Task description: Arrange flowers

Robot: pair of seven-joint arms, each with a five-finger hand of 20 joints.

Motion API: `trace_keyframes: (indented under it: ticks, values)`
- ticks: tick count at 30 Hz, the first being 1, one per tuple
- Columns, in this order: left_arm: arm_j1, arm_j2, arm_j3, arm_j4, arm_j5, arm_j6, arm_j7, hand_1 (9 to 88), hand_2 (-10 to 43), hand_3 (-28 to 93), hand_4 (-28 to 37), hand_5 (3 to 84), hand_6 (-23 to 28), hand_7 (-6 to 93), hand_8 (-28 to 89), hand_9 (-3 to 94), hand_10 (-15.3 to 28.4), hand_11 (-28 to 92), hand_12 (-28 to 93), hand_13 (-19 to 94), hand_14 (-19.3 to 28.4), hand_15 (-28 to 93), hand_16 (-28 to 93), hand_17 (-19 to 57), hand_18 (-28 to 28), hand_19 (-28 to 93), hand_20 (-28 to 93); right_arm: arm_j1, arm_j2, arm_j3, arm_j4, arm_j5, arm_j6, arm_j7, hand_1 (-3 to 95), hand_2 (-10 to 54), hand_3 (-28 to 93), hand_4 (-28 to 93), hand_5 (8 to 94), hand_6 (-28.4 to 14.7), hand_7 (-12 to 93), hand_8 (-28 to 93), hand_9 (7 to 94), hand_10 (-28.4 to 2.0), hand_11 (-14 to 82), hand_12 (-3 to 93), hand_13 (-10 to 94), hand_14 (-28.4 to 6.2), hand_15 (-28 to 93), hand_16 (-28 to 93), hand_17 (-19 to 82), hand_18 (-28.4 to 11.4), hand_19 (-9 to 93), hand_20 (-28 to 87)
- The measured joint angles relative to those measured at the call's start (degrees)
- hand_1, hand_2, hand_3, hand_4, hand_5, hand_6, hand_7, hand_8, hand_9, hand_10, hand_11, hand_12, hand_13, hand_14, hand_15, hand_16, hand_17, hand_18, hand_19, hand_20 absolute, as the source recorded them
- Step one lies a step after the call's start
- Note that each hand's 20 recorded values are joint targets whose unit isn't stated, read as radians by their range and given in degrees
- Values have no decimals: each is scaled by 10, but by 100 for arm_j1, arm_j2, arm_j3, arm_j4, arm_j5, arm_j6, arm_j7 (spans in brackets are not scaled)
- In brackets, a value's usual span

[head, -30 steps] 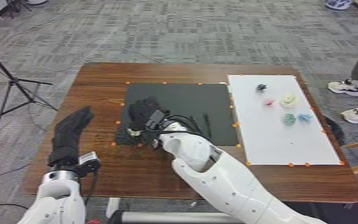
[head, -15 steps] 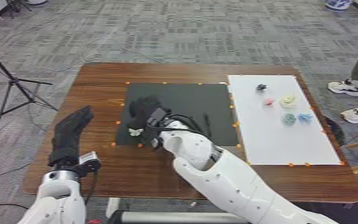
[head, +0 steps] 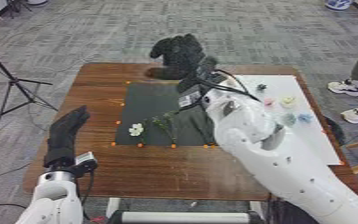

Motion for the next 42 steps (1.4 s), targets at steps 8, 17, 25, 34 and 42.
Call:
trace_keyframes:
  ticks: [8, 17, 25, 34, 42]
  values:
    - [39, 9, -68, -17, 10, 3, -1, 190, 65, 705, -283, 437, 55, 136, -79, 426, 132, 179, 83, 303, 127, 90, -10, 46, 70, 33, 129, -774, 1137, 1196, -428, 71, 555, -169, 138, -95, 638, -223, 525, -44, 175, -87, 607, -178, 279, 264, 535, -187, 574, 300, 205, -260, 616, 473]
    - [72, 24, -23, -35, 19, 85, -4, 192, 65, 705, -283, 437, 55, 136, -79, 426, 132, 179, 83, 304, 128, 90, -10, 46, 70, 34, 129, -1687, 1942, 2017, -204, -105, 865, -506, 159, -95, 618, -198, 592, -30, 204, -87, 726, -159, 366, 295, 677, -146, 649, 373, 312, -275, 735, 535]
    - [263, 23, -169, -115, -1, 43, 62, 193, 63, 709, -283, 438, 56, 136, -79, 427, 132, 181, 84, 304, 128, 92, -10, 45, 71, 35, 129, -2340, 2150, 2823, 54, -312, 407, -343, 174, -95, 622, -191, 637, -21, 240, -82, 760, -150, 426, 317, 692, -147, 737, 422, 333, -280, 784, 565]
    - [344, -3, -181, -121, 55, 29, 62, 231, 59, 711, -282, 449, 50, 154, -83, 440, 130, 195, 89, 327, 151, 131, -1, 45, 96, 62, 140, -2714, 2045, 3045, 866, -932, 180, -203, 204, -95, 642, -184, 685, -10, 271, -91, 788, -140, 451, 321, 704, -147, 759, 435, 341, -280, 798, 578]
    - [392, -29, -218, -150, 119, -14, 48, 242, 53, 713, -278, 456, 50, 161, -84, 447, 131, 205, 92, 335, 151, 143, -7, 46, 98, 68, 140, -3301, 1727, 3489, 1307, -1205, 63, -36, 211, -95, 645, -184, 684, -8, 274, -95, 789, -139, 452, 324, 705, -147, 758, 437, 342, -279, 799, 578]
